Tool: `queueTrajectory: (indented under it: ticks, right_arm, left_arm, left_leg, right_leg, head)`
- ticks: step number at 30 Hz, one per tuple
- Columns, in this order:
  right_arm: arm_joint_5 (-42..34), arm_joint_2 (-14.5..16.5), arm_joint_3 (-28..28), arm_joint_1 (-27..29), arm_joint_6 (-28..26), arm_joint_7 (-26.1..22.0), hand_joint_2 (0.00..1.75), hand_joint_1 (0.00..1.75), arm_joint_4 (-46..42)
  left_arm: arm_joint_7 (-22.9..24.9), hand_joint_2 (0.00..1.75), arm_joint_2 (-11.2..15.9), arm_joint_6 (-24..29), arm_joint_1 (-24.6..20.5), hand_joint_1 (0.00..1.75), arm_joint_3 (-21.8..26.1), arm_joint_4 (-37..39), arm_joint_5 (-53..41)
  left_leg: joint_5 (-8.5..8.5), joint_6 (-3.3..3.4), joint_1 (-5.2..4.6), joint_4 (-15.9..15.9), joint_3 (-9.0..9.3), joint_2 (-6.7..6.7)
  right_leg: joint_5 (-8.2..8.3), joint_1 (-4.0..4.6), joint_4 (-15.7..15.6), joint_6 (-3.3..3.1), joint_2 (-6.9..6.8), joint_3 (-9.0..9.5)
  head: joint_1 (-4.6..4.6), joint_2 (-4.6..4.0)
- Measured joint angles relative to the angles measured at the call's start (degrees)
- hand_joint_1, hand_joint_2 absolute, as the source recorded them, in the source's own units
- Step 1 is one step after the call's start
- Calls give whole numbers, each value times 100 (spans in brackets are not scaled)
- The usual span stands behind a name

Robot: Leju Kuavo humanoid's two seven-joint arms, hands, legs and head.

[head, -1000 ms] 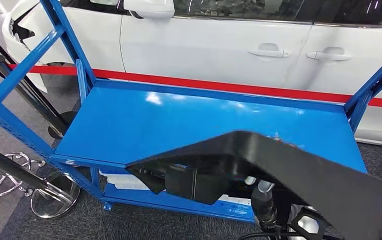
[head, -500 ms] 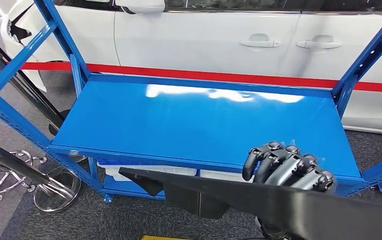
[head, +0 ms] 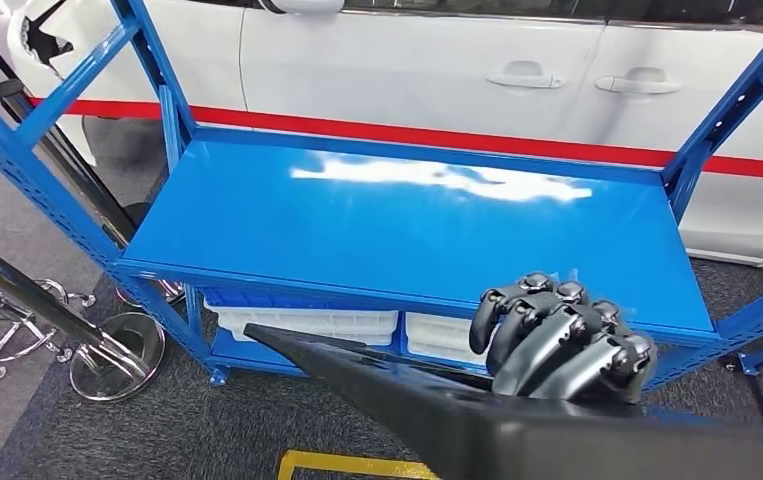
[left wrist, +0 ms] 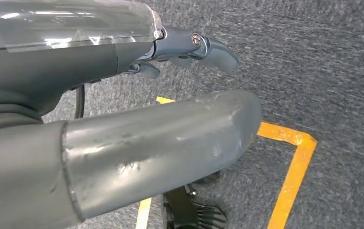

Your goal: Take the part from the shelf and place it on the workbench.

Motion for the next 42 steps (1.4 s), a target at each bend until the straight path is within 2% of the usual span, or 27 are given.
queueTrajectory:
  ticks: [2, 3, 4, 5, 7, 9, 10, 12, 13, 14, 16, 18, 19, 20, 21, 23, 25, 28, 29, 30, 33, 34, 35, 36, 38, 40, 42]
  right_arm:
    - [-3, -12, -2, -5, 36, -18, 175, 159, 4]
    - [-4, -17, -2, -4, 44, -20, 175, 159, 6]
    - [-3, -24, -2, -2, 48, -20, 175, 159, 10]
    - [-3, -30, -2, 0, 48, -20, 175, 159, 15]
    - [2, -37, -2, 1, 48, -26, 175, 159, 22]
    - [10, -37, -2, -7, 50, -42, 175, 159, 23]
    - [14, -37, -3, -10, 49, -52, 175, 159, 23]
    - [21, -37, -5, -8, 38, -63, 175, 159, 23]
    - [26, -35, -7, -5, 24, -65, 175, 159, 23]
    - [36, -31, -8, -4, 2, -66, 175, 159, 23]
    - [66, -16, -8, -4, -41, -69, 175, 159, 23]
    - [90, -7, -7, -5, -59, -73, 175, 159, 23]
    - [95, -7, -6, -5, -60, -73, 175, 159, 23]
    - [97, -7, -6, -4, -60, -74, 175, 159, 23]
    - [99, -7, -6, -4, -61, -74, 175, 159, 23]
    - [98, -7, -6, -5, -60, -75, 175, 159, 23]
    - [97, -5, -6, -10, -60, -76, 175, 159, 23]
    - [101, 6, -11, -16, -70, -82, 175, 159, 23]
    - [103, 9, -20, -17, -73, -85, 175, 159, 23]
    - [104, 10, -29, -17, -74, -87, 175, 159, 23]
    - [100, 11, -58, -14, -73, -93, 175, 159, 23]
    - [98, 11, -66, -12, -72, -94, 175, 159, 23]
    - [96, 10, -74, -9, -71, -94, 175, 159, 23]
    - [92, 10, -81, -7, -67, -94, 175, 159, 23]
    - [86, 9, -93, -7, -45, -94, 175, 159, 21]
    - [83, 9, -101, -4, -4, -96, 175, 159, 2]
    - [79, 9, -109, 16, 35, -100, 175, 159, -29]
  left_arm:
    - [-25, 0, -11, 0, -5, 0, 0, -1, -4]
    - [-28, 0, -14, 0, -3, 0, 0, -1, -5]
    - [-30, 0, -16, 0, -3, 0, 0, -1, -7]
    - [-31, 0, -17, 0, -5, 0, 0, -1, -7]
    - [-40, 0, -20, 0, -10, 0, 0, -1, -19]
    - [-59, 0, -26, 1, -13, 0, 0, -1, -39]
    - [-72, 0, -28, 3, -14, 0, 0, -1, -48]
    - [-101, 0, -32, 5, -25, 0, 0, -1, -69]
    - [-118, 0, -31, 7, -36, 0, 0, -1, -83]
    - [-136, 0, -28, 5, -44, 0, 0, -1, -101]
    - [-167, 0, -16, 3, -43, 0, 0, -1, -136]
    - [-201, 0, 1, 1, -28, 0, 0, -1, -171]
    - [-216, 0, 8, 1, -24, 0, 0, -1, -185]
    - [-230, 0, 14, -1, -25, 0, 0, -1, -196]
    - [-242, 0, 23, -1, -28, 0, 0, -1, -205]
    - [-262, 0, 49, -3, -39, 0, 0, -1, -221]
    - [-284, 0, 73, -5, -50, 0, 0, -1, -233]
    - [-309, 0, 95, -7, -53, 0, 0, -1, -264]
    - [-312, 0, 99, -6, -58, 0, 0, -1, -276]
    - [-314, 0, 101, -5, -65, 0, 0, -1, -287]
    - [-313, 0, 103, -2, -78, 0, 0, -1, -298]
    - [-313, 0, 103, -2, -77, 0, 0, -1, -299]
    - [-312, 0, 103, -2, -77, 0, 0, -1, -300]
    - [-312, 0, 103, -2, -78, 0, 0, -1, -300]
    - [-312, 0, 101, -1, -77, 0, 0, -1, -299]
    - [-312, 0, 93, -1, -76, 0, 0, -1, -294]
    - [-301, 0, 87, 10, -73, 0, 1, -1, -287]
  left_leg:
    - [54, 57, -15, 32, -112, 86]
    - [74, 67, -21, 53, -166, 128]
    - [91, 67, -25, 83, -226, 176]
    - [103, 62, -28, 116, -280, 224]
    - [119, 46, -33, 172, -352, 319]
    - [143, 5, -47, 205, -388, 392]
    - [163, -26, -51, 210, -398, 427]
    - [210, -98, -57, 213, -410, 496]
    - [185, -134, -51, 234, -426, 473]
    - [78, -165, -47, 322, -465, 385]
    - [-372, -216, -26, 814, -647, 122]
    - [-799, -251, -19, 1526, -859, -16]
    - [-856, -265, -17, 1743, -892, -33]
    - [-796, -273, -15, 1782, -842, -38]
    - [-641, -274, -11, 1605, -687, -38]
    - [-346, -246, -7, 859, -198, -59]
    - [-284, -207, -27, 261, 147, -94]
    - [-240, -120, -42, 117, 133, -95]
    - [-188, -66, -32, 108, 91, -81]
    - [-128, -11, -19, 96, 38, -62]
    - [35, 72, -27, 116, -174, -21]
    - [85, 70, -35, 135, -258, -11]
    - [131, 65, -41, 159, -344, -4]
    - [173, 56, -45, 189, -428, 2]
    - [244, 30, -50, 248, -566, 5]
    - [308, -18, -57, 283, -641, 1]
    - [382, -91, -46, 280, -667, 0]
  right_leg:
    - [-490, -14, 748, 37, 3, -274]
    - [-639, -19, 1075, 54, 3, -379]
    - [-676, -26, 1273, 69, 2, -413]
    - [-586, -33, 1249, 75, -5, -336]
    - [-237, -37, 607, 58, -110, 125]
    - [-71, 13, -139, 9, -302, 578]
    - [-67, 42, -325, -22, -355, 670]
    - [-65, 62, -414, -86, -310, 664]
    - [-33, 48, -430, -127, -279, 641]
    - [6, 29, -449, -174, -257, 610]
    - [100, 2, -464, -270, -226, 514]
    - [179, 8, -429, -310, -178, 379]
    - [215, 11, -401, -308, -153, 307]
    - [246, 11, -367, -300, -131, 234]
    - [275, 8, -329, -287, -110, 163]
    - [329, 7, -271, -244, -76, 55]
    - [397, 12, -248, -183, -60, -4]
    - [504, 6, -251, -81, -51, -53]
    - [433, 3, -197, -53, -42, -94]
    - [267, -1, -50, -30, -32, -165]
    - [-488, -22, 961, 19, -18, -511]
    - [-588, -27, 1267, 31, -18, -570]
    - [-552, -31, 1405, 34, -19, -543]
    - [-414, -34, 1338, 27, -19, -409]
    - [-140, -22, 651, -28, -19, 138]
    - [-137, 13, -106, -95, -23, 640]
    - [-187, 50, -381, -137, -26, 773]
  head:
    - [0, 0]
    - [-1, 0]
    - [-1, 0]
    - [-1, 0]
    - [-1, 0]
    - [-2, 0]
    - [-2, 0]
    - [-3, 0]
    - [-2, 0]
    - [-2, 0]
    - [-3, 0]
    - [-3, 0]
    - [-3, 0]
    - [-3, 0]
    - [-3, 0]
    - [-3, 0]
    - [-3, 0]
    - [-2, 0]
    - [-1, 0]
    - [-1, 0]
    - [-1, 0]
    - [-1, 0]
    - [-1, 0]
    - [-1, 0]
    - [-1, 0]
    - [-1, 0]
    - [-1, 0]
